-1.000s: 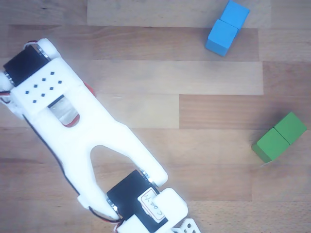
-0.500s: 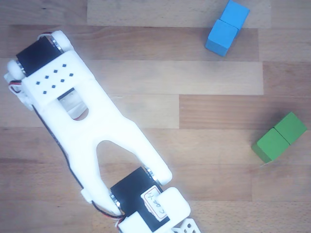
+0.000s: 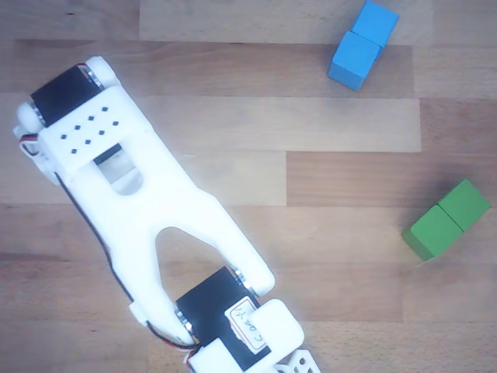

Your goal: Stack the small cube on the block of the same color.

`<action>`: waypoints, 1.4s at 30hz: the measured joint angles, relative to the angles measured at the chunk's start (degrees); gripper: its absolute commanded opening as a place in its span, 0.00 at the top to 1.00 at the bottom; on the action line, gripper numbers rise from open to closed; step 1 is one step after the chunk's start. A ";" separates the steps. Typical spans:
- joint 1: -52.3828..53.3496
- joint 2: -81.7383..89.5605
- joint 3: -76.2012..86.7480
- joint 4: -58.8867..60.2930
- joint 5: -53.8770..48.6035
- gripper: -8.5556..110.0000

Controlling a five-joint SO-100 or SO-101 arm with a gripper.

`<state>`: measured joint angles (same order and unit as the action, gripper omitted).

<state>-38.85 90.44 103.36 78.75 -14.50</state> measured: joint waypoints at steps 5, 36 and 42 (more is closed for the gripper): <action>0.00 0.00 0.09 -0.09 0.00 0.81; 0.00 0.00 0.09 -0.09 0.00 0.80; 0.00 0.00 0.09 -0.09 0.00 0.72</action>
<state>-38.85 90.44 103.45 78.66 -14.50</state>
